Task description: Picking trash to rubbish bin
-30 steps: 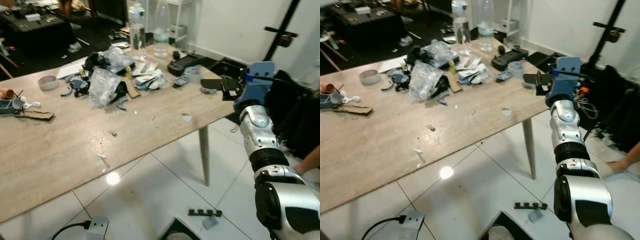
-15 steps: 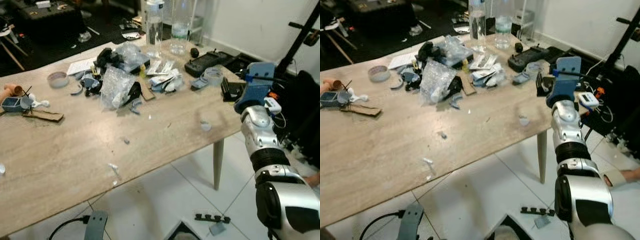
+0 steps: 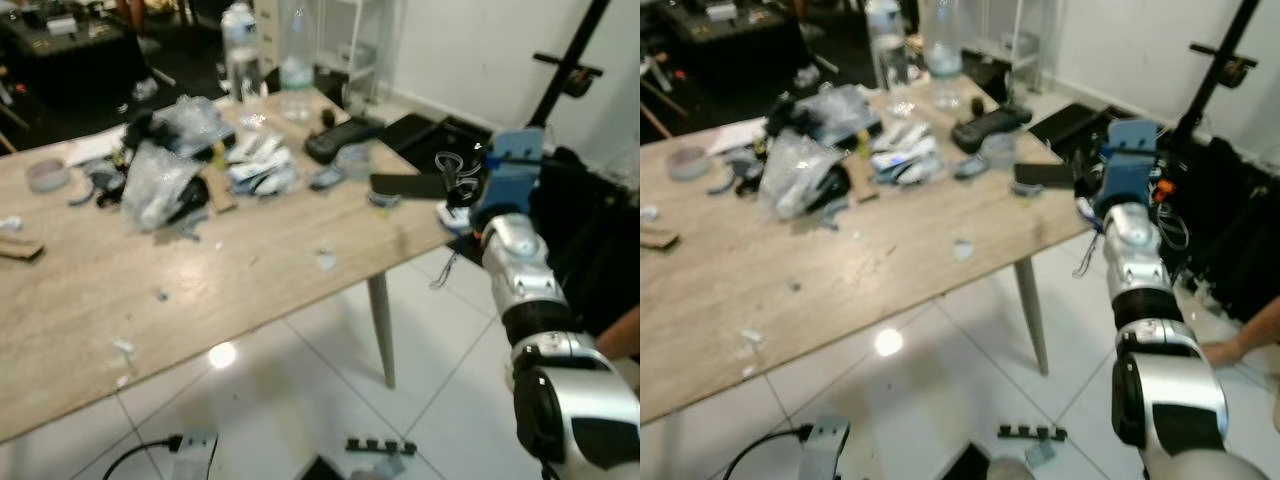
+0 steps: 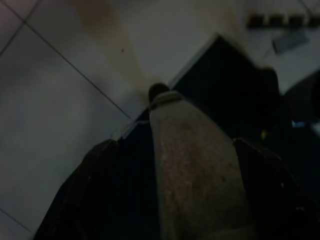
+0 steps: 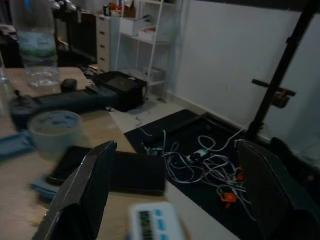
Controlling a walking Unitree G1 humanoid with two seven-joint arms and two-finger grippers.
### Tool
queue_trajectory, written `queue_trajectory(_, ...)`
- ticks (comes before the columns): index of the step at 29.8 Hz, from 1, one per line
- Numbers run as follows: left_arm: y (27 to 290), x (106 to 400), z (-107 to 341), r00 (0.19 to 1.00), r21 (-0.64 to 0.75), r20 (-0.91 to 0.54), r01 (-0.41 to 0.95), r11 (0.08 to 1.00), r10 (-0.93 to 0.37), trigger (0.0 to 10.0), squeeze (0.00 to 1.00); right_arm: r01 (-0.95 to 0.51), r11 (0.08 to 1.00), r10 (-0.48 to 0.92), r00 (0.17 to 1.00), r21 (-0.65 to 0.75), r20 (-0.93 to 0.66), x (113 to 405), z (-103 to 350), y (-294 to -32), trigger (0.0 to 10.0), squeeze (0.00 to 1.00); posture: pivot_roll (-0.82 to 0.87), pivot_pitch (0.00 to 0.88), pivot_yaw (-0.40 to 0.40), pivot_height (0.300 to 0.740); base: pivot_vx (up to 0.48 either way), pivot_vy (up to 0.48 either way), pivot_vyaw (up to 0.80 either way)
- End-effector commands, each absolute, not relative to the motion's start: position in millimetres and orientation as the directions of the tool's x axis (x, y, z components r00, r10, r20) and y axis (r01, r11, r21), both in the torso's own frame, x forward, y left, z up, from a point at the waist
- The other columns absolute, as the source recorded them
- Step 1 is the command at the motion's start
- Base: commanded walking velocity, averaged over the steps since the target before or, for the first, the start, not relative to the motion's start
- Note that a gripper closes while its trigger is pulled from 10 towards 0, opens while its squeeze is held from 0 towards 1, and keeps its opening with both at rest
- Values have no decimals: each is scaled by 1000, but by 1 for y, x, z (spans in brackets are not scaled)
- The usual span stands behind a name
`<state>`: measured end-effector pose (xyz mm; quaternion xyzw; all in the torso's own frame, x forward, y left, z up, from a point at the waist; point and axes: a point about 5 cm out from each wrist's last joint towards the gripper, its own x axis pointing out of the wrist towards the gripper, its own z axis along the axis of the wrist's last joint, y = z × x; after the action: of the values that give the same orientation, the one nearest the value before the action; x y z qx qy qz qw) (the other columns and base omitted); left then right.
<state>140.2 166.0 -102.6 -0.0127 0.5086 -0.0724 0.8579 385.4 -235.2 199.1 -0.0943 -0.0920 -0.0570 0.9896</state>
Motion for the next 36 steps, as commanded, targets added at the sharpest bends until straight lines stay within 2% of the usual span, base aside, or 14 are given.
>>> queue_trajectory(1,169,133,-105,449,-87,-885,99,991,-123,10000,0,125,972,-95,984,-198,153,385,194,-236,10000,0,-206,37,60,740,0,0,0)
queue_trajectory(12,168,130,-106,445,-92,-887,101,991,-127,10000,0,78,967,-71,997,-242,36,387,176,-236,10000,0,-199,55,62,740,0,0,0)
queue_trajectory(19,172,119,-109,429,-88,-895,97,991,-122,10000,0,-113,962,116,993,-249,-3,390,166,-204,10000,0,-167,96,67,740,0,0,0)
queue_trajectory(21,174,112,-110,419,-87,-900,94,992,-119,10000,0,-195,939,197,980,-284,-21,390,164,-191,10000,0,-157,116,72,740,0,0,781)
queue_trajectory(25,176,109,-111,413,-87,-903,93,992,-118,10000,0,-227,930,230,973,-289,-25,391,164,-185,10000,0,-153,128,76,740,0,0,781)
queue_trajectory(28,182,93,-114,388,-80,-915,96,992,-112,10000,0,-282,903,288,957,-324,-31,392,165,-174,10000,0,-134,179,90,740,0,0,785)
queue_trajectory(30,187,83,-115,376,-78,-920,97,992,-109,10000,0,-284,894,298,955,-348,-14,393,170,-174,10000,0,-113,218,105,740,0,0,781)
queue_trajectory(33,189,80,-115,374,-77,-921,97,992,-108,10000,0,-276,892,294,956,-358,-5,394,174,-176,10000,0,-111,223,107,740,0,0,606)
queue_trajectory(35,191,78,-115,374,-77,-921,98,992,-109,10000,0,-260,893,282,959,-367,8,395,179,-180,10000,0,-105,239,114,740,0,0,0)
queue_trajectory(36,195,72,-115,374,-77,-921,102,992,-110,10000,0,-214,890,245,969,-403,26,397,188,-191,10000,0,-90,275,129,740,0,0,0)
